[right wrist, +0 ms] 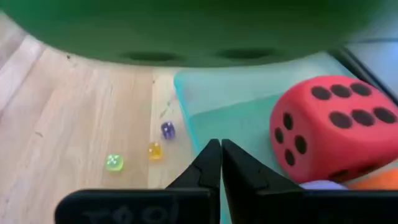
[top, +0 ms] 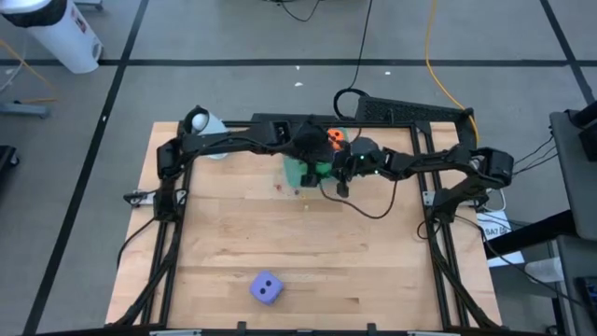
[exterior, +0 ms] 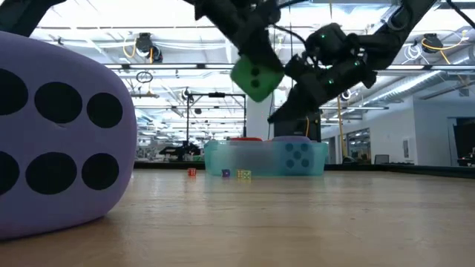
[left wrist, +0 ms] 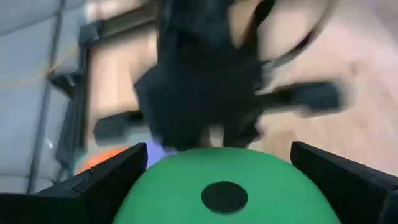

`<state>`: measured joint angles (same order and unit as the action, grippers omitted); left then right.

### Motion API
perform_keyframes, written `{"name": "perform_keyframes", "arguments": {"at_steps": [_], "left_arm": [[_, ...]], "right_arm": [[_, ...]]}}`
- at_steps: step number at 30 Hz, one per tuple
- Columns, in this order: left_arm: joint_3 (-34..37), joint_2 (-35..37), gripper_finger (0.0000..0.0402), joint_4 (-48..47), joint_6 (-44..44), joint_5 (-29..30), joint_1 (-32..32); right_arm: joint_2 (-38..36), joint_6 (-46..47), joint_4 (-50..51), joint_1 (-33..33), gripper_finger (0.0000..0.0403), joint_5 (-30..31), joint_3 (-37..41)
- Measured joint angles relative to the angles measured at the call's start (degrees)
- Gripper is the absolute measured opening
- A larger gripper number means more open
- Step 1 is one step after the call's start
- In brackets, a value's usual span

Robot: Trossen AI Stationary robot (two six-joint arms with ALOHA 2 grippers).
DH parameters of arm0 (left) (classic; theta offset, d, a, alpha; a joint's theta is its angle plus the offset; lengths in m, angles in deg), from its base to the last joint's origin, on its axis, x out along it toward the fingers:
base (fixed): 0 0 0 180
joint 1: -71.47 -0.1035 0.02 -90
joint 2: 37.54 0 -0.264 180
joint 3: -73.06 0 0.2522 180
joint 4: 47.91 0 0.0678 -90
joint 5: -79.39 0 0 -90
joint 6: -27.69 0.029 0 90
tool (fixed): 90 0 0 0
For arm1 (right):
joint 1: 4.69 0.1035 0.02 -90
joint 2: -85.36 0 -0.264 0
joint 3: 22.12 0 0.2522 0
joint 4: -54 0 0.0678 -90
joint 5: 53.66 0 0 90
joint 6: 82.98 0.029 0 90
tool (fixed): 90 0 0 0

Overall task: Pick & Place Dice
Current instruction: Put the big green dice into the bin

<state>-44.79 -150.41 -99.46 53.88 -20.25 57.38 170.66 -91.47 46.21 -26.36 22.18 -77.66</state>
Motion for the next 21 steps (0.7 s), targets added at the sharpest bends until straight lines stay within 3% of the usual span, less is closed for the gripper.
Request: {"name": "perform_keyframes", "arguments": {"at_steps": [7, 17, 21], "left_arm": [[0.5, -0.4, 0.0399, -2.3, -0.6, 0.8, -0.8], [0.7, -0.4, 0.0399, -3.2, -1.2, 1.8, -3.0], [0.7, -0.4, 0.0399, -5.0, -0.8, 1.8, -4.2]], "right_arm": [[1.3, 0.5, -2.2, -0.1, 0.0004, -0.7, -0.2], [-3.1, 2.0, -0.6, 1.9, 0.0004, -0.6, -0.3], [-6.3, 1.3, 1.3, 4.9, 0.0004, 4.5, -0.3]]}}
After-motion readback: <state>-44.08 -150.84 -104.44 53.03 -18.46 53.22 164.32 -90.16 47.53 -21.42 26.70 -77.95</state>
